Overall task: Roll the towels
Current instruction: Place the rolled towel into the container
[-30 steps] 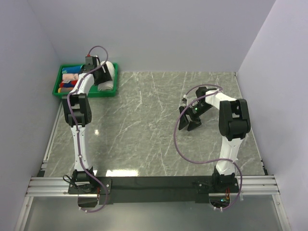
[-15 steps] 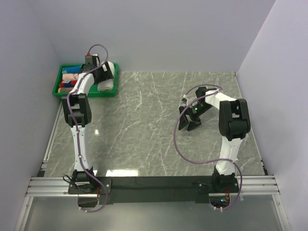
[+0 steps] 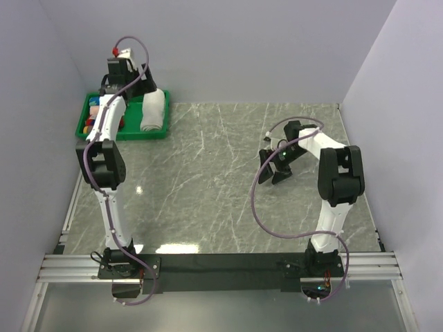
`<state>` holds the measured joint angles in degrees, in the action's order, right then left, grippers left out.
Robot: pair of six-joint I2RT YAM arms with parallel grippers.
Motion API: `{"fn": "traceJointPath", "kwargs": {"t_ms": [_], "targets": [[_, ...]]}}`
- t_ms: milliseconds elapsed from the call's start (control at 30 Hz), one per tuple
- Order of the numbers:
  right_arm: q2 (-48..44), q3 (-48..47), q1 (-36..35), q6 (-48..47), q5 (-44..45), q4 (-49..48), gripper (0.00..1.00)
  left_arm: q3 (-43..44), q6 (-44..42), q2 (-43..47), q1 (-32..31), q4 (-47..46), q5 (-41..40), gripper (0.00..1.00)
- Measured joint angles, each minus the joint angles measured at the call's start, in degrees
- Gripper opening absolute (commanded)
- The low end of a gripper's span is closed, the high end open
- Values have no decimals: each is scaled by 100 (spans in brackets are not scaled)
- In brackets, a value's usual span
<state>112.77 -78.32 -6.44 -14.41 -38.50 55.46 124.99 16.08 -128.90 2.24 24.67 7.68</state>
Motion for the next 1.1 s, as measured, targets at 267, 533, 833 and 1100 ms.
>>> {"fn": "traceJointPath", "kwargs": {"t_ms": [267, 533, 833, 1100], "targets": [[-815, -216, 535, -17, 50, 66, 90, -17, -695, 1040, -9, 680, 376, 99], [-2448, -201, 973, 94, -39, -127, 93, -1580, -1698, 2942, -11, 1432, 1104, 99], [-3069, 669, 964, -404, -654, 168, 94, -4913, -2299, 5003, -59, 1626, 1709, 99], [-4256, 2085, 804, -511, -592, 122, 95, -6588, -2332, 6026, -109, 1635, 1641, 99]]}}
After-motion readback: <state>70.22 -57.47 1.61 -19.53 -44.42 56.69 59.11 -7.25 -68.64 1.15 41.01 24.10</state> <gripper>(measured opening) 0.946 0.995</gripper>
